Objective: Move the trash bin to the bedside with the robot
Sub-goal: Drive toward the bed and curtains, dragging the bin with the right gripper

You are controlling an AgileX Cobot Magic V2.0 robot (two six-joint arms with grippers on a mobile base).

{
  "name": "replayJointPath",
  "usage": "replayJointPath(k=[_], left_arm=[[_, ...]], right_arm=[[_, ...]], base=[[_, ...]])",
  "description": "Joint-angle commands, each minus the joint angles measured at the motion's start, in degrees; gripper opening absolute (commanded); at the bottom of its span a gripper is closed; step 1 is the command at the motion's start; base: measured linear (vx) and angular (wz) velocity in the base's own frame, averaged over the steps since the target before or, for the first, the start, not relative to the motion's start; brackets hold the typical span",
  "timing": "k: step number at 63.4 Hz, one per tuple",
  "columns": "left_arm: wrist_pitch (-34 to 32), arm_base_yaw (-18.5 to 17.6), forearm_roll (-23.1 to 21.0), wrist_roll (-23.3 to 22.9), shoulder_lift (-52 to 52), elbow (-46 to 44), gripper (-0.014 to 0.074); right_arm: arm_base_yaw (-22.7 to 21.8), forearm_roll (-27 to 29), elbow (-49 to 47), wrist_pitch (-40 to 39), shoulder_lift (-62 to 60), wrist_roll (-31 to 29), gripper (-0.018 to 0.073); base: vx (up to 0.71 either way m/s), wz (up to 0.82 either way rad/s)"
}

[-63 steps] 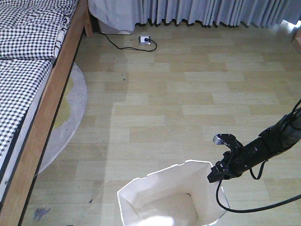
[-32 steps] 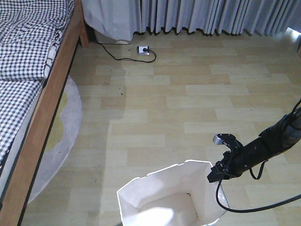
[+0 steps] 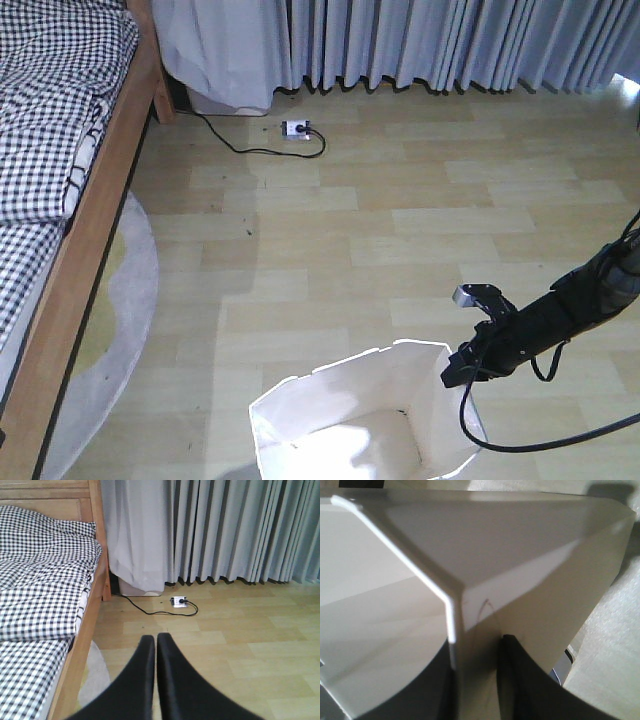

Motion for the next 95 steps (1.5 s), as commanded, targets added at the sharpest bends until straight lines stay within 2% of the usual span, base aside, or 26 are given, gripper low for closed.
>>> replayJointPath(k=[1, 95], left_arm=[[-4.0, -0.3, -0.2, -0.3, -0.8, 1.1, -0.0006], [-4.0, -0.3, -0.2, -0.3, -0.8, 1.1, -0.0006]], right_arm=[[-0.3, 2.0, -0.3, 11.5, -4.2, -0.5, -0.0003], [-0.3, 2.0, -0.3, 11.5, -4.2, -0.5, -0.0003]], base=[[0.28, 0.0], [0.22, 0.01]])
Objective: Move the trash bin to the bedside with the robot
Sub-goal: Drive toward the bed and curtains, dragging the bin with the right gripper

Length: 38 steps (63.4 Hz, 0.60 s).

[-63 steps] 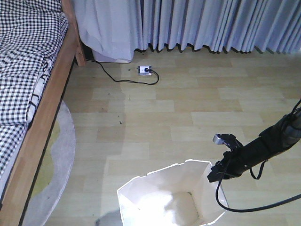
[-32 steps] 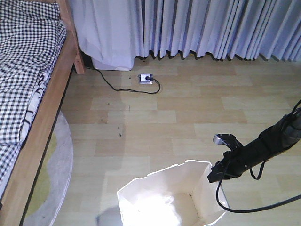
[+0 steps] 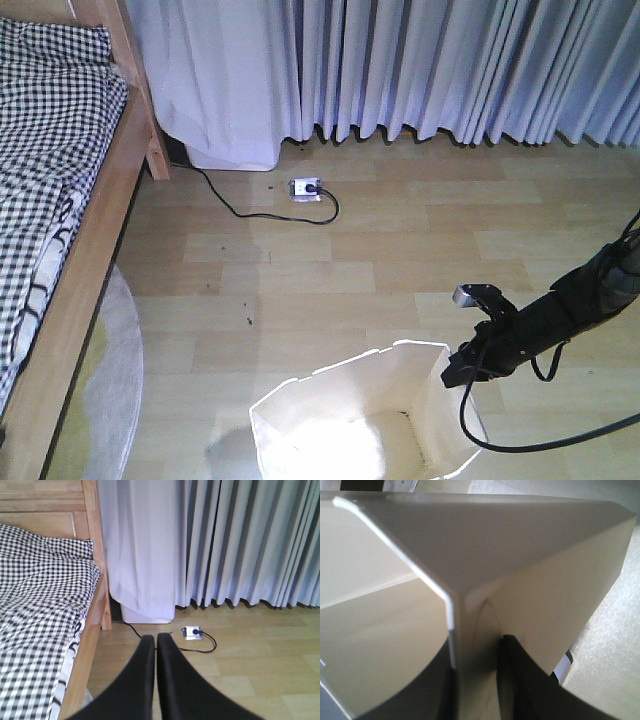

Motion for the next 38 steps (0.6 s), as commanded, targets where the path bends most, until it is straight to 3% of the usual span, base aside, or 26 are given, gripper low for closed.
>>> replayJointPath(k=[1, 38], left_arm=[[-4.0, -0.3, -0.2, -0.3, -0.8, 1.1, -0.0006], [-4.0, -0.3, -0.2, -0.3, -0.8, 1.1, -0.0006]], right_arm=[[-0.3, 2.0, -0.3, 11.6, -4.2, -0.5, -0.0003], [-0.3, 2.0, -0.3, 11.7, -4.2, -0.5, -0.0003]], base=[[0.24, 0.0], [0.25, 0.07]])
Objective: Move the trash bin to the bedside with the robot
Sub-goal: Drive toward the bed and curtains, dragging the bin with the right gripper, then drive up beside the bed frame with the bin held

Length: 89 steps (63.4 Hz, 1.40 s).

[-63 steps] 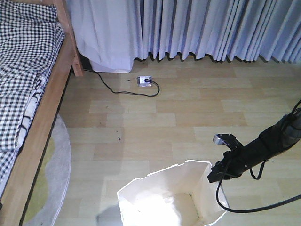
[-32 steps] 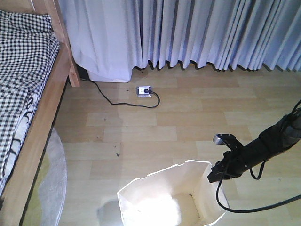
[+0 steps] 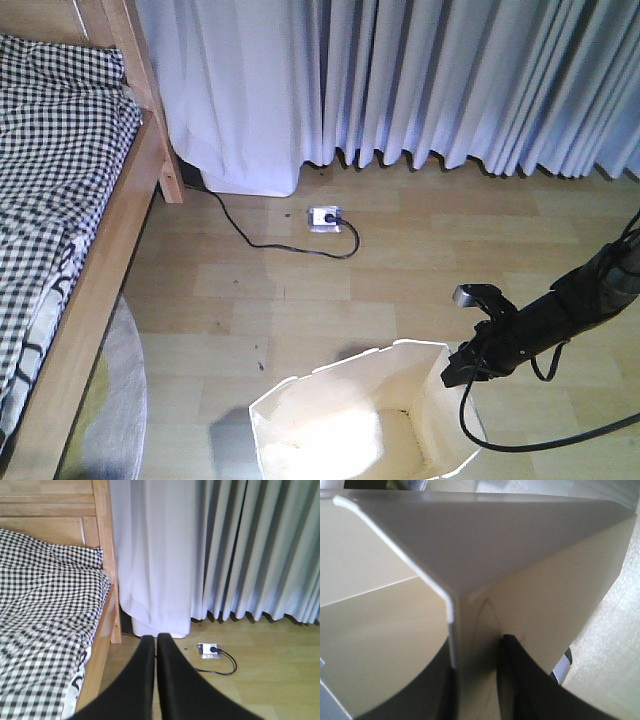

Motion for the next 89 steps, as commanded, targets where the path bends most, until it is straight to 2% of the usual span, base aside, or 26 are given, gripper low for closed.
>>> replayJointPath(k=[1, 89], left_arm=[[-4.0, -0.3, -0.2, -0.3, -0.8, 1.1, -0.0006], [-4.0, -0.3, -0.2, -0.3, -0.8, 1.1, -0.0006]], right_arm=[[-0.3, 2.0, -0.3, 11.8, -4.2, -0.5, -0.0003], [-0.3, 2.0, -0.3, 11.8, -4.2, -0.5, -0.0003]], base=[[0.24, 0.08], [0.18, 0.0]])
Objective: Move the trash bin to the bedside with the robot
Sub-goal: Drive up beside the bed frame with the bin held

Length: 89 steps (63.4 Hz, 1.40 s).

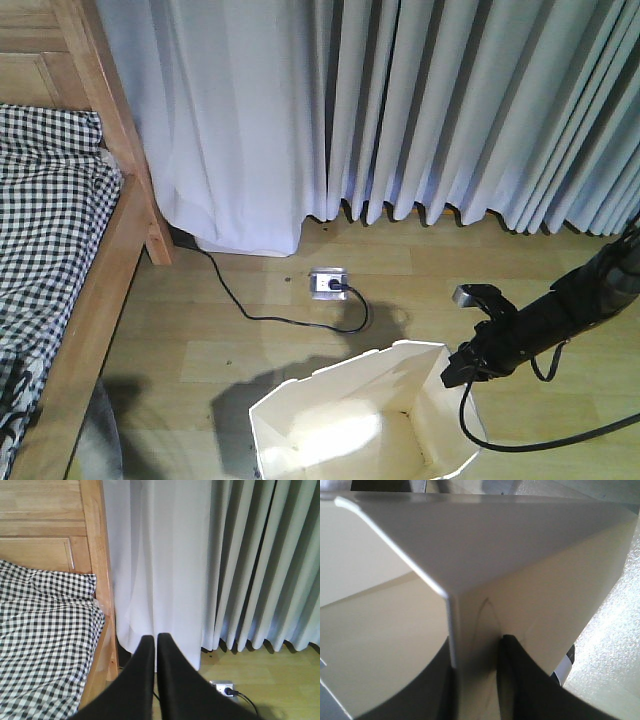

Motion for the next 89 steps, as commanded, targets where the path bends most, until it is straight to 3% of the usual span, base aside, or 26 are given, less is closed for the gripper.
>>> replayJointPath(k=[1, 89], left_arm=[[-4.0, -0.3, -0.2, -0.3, -0.8, 1.1, -0.0006], [-4.0, -0.3, -0.2, -0.3, -0.8, 1.1, -0.0006]], right_arm=[[-0.3, 2.0, -0.3, 11.5, -4.2, -0.5, -0.0003], [-0.3, 2.1, -0.3, 10.6, -4.2, 0.1, -0.0003]], base=[[0.1, -0.01], [0.05, 0.01]])
